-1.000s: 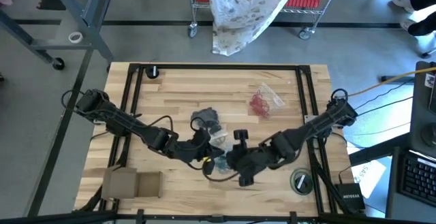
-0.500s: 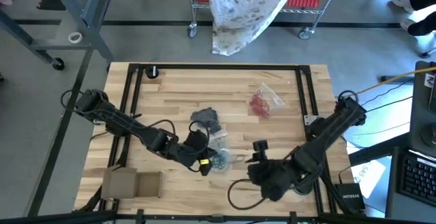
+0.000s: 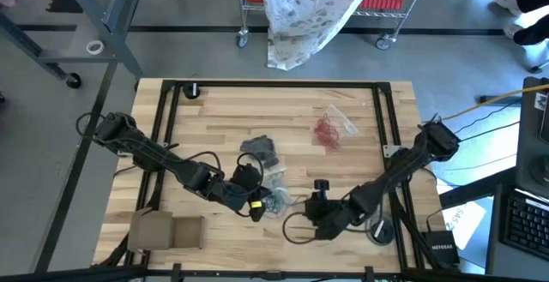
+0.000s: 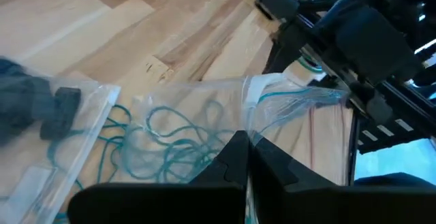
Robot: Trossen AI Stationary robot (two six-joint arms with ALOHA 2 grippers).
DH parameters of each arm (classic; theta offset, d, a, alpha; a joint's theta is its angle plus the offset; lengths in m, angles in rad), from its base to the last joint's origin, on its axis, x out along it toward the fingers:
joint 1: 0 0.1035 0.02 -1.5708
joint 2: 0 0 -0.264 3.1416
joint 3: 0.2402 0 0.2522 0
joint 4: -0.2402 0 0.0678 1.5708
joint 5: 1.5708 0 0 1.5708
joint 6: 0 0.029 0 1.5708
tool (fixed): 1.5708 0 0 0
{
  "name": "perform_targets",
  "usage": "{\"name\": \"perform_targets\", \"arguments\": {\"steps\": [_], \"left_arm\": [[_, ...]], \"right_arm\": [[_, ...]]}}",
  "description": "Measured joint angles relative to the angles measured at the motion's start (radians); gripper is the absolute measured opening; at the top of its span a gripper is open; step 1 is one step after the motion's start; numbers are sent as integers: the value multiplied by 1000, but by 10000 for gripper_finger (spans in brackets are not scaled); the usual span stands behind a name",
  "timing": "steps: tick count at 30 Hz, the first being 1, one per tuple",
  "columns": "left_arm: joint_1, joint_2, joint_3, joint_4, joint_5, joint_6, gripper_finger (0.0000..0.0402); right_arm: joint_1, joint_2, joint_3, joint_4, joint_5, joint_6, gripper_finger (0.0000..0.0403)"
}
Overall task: Sort rubber bands
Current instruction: Put the blue rubber band into the transparent zip lock bag
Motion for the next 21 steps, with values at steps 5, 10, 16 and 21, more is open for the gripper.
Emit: {"name": "perform_targets", "arguments": {"steps": [5,10,16,21], "left_arm": [[-15,-18,0,-26,0,-1,0],[-35,-43,0,-43,1,-1,0],[-47,-50,0,-49,-2,2,0],[-51,-51,0,-47,-3,4,0]], "right_arm": [[-33,0,-88,162,-7,-17,179],[-120,0,-184,292,-54,-63,179],[-181,13,-267,521,-180,-138,179],[-180,69,-270,539,-195,-168,179]]}}
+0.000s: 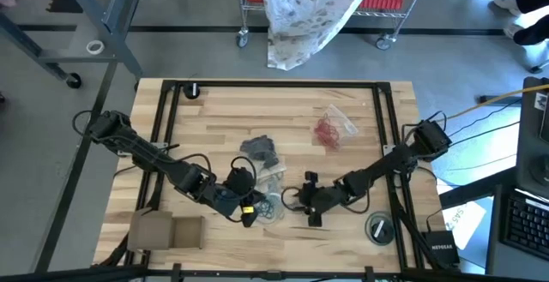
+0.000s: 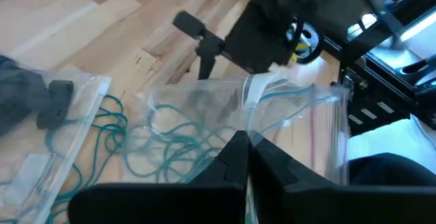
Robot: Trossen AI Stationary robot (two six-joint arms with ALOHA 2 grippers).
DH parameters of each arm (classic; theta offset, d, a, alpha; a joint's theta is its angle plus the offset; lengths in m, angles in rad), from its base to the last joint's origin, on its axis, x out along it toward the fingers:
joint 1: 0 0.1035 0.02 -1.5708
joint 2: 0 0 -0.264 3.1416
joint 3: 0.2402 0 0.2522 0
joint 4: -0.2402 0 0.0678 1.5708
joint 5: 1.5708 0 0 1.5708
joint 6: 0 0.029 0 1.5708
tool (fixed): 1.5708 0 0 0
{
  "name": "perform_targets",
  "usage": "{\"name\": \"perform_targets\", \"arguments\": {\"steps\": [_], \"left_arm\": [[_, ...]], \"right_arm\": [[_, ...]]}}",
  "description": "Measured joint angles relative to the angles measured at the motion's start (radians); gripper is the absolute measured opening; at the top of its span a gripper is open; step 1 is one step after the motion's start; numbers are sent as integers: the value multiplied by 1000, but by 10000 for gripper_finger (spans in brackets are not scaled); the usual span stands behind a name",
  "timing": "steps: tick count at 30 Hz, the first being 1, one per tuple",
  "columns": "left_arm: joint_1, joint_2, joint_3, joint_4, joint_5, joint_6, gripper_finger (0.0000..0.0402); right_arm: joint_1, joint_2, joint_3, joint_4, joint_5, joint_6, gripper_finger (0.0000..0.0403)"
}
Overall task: Sort rubber bands
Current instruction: Put the blue rubber band into the transparent zip lock bag
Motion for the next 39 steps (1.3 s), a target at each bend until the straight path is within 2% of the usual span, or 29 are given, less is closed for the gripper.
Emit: {"name": "perform_targets", "arguments": {"steps": [5,7,9,12,14,17,25,34,39], "left_arm": [[0,0,0,-2,-7,0,0],[0,0,0,3,-8,0,0],[0,0,0,3,-8,-1,0],[0,0,0,3,-8,-1,0],[0,0,0,2,-8,-1,0],[0,0,0,1,-8,-1,0],[-1,0,0,0,-8,-9,0],[2,26,0,8,-24,-30,0],[11,49,0,8,-74,-70,0]], "right_arm": [[1,74,2,49,-9,16,176],[-2,94,4,55,0,50,160],[-6,100,4,41,-14,62,123],[-5,98,7,16,-17,63,39],[-1,91,7,-9,-24,55,13],[11,70,7,-38,-52,51,11],[117,-75,12,-228,-26,62,1],[207,-236,241,-525,120,51,0],[223,-246,398,-632,141,21,0]]}}
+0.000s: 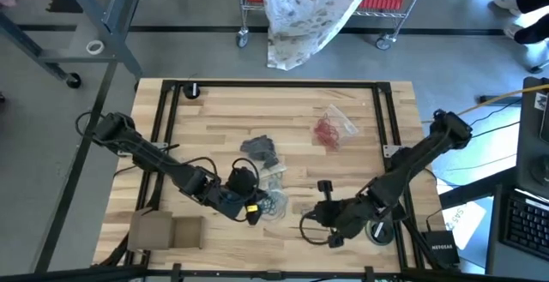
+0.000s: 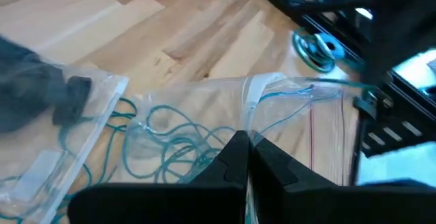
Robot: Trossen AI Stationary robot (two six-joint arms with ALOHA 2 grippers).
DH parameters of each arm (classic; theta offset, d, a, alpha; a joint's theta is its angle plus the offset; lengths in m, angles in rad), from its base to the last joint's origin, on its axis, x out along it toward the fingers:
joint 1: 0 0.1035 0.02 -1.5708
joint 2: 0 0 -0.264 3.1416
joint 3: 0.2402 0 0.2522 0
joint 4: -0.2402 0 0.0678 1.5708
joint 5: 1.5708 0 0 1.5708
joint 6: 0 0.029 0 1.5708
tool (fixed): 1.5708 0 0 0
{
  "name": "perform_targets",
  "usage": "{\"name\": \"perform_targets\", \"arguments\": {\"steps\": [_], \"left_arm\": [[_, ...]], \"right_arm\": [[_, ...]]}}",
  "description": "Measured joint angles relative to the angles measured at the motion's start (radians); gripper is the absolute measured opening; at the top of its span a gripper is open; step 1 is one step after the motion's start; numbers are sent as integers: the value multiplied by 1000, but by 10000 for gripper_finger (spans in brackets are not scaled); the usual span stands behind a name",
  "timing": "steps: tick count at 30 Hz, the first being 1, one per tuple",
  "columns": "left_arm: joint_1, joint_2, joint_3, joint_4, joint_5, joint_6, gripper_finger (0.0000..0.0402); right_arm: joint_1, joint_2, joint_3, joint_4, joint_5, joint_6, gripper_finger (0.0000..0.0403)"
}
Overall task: Sort rubber bands
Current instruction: Put the blue rubber band into the transparent zip lock bag
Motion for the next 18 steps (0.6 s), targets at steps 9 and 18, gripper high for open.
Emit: {"name": "perform_targets", "arguments": {"steps": [9,18], "left_arm": [[15,35,0,49,-30,-21,0],[28,73,0,241,-39,18,0]], "right_arm": [[2,-3,145,36,7,-89,0],[-64,56,145,80,17,-101,0]]}}
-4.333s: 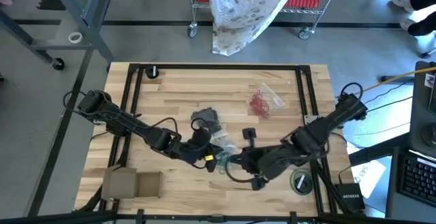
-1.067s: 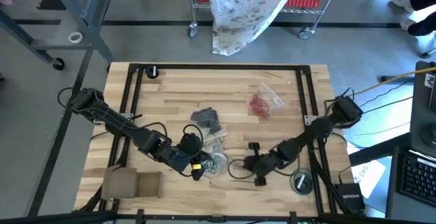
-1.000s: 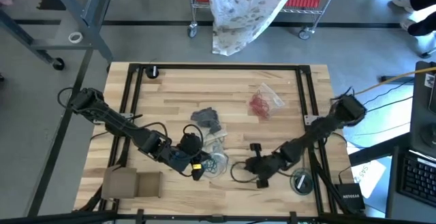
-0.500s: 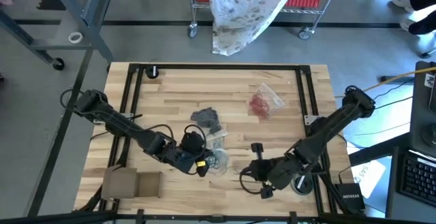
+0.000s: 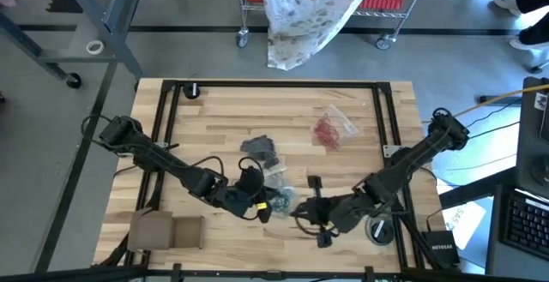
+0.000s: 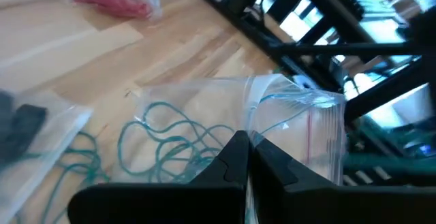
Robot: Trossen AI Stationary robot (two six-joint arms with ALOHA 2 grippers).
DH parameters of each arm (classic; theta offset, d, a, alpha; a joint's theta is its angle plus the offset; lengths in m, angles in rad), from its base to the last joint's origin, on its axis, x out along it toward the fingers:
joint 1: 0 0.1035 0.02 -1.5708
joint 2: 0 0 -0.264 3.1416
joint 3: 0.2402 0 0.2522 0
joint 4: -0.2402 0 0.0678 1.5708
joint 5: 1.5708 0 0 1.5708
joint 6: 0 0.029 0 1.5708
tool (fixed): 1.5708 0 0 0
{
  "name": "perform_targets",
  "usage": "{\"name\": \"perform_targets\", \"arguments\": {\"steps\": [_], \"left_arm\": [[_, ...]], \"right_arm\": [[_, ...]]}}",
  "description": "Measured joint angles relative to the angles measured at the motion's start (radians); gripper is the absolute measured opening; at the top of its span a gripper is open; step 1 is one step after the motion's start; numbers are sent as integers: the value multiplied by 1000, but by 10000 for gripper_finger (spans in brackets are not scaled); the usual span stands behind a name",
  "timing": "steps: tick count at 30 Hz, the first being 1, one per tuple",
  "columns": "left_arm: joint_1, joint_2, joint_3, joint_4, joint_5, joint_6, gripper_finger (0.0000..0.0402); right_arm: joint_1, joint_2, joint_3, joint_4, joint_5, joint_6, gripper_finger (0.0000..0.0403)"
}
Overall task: Sort rubber bands
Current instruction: Put the blue rubber band into the transparent zip lock bag
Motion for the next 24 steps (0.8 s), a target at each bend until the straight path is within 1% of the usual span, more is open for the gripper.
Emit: {"name": "perform_targets", "arguments": {"steps": [4,7,12,15,18,22,24], "left_arm": [[6,0,0,21,0,12,0],[5,0,0,26,0,11,0],[-3,0,0,24,1,12,0],[-3,0,0,23,1,12,0],[-2,0,0,22,1,13,0],[-2,-1,0,20,1,29,0],[-2,-11,0,10,1,47,0]], "right_arm": [[-40,55,0,0,-26,4,0],[-69,85,0,-5,-26,24,0],[-113,91,-1,-3,-26,70,1],[-138,91,-1,-4,-33,136,8],[-154,91,-1,-14,-82,166,39],[-151,87,1,-15,-117,161,113],[-148,75,16,-54,-143,147,146]]}}
